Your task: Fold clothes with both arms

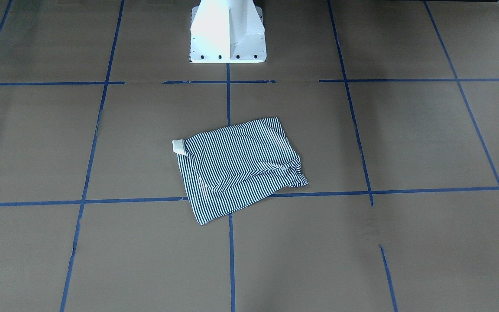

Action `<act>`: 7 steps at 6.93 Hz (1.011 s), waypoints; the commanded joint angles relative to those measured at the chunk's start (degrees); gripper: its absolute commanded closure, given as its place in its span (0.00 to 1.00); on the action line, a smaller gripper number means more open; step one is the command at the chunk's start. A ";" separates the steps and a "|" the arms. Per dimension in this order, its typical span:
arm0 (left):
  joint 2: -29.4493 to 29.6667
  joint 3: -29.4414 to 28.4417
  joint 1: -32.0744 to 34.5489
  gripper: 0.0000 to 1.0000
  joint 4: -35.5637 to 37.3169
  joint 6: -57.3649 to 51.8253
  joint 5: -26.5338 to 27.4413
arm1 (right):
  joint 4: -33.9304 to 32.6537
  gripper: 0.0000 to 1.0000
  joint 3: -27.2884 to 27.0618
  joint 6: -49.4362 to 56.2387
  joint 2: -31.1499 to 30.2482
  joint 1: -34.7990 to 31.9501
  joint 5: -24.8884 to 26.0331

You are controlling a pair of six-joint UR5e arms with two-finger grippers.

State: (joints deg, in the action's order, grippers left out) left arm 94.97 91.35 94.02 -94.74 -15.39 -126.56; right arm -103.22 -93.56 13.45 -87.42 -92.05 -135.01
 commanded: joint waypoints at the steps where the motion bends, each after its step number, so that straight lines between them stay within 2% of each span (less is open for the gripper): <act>1: -0.57 1.81 0.02 0.00 9.79 4.05 0.00 | -0.05 0.00 0.74 -0.01 -0.91 -0.06 -0.25; 2: -1.53 0.68 0.02 0.00 10.44 4.05 -1.65 | 0.73 0.00 0.31 -0.01 -2.22 -0.06 -0.26; 3: -3.02 -0.29 -0.50 0.00 10.27 4.05 -3.93 | 4.92 0.00 0.91 -0.09 -4.41 -0.06 -0.26; 4: -3.12 -0.38 -0.59 0.00 10.27 4.14 -4.04 | 6.79 0.00 1.01 -0.27 -5.73 -0.06 -0.43; 7: -3.12 -1.09 -1.91 0.00 9.83 4.32 -3.95 | 6.89 0.00 0.57 -1.66 -5.66 -0.06 -0.70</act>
State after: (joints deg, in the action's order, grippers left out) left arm 91.88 90.39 92.55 -84.86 -11.15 -130.36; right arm -96.44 -92.63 12.78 -93.34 -92.11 -135.69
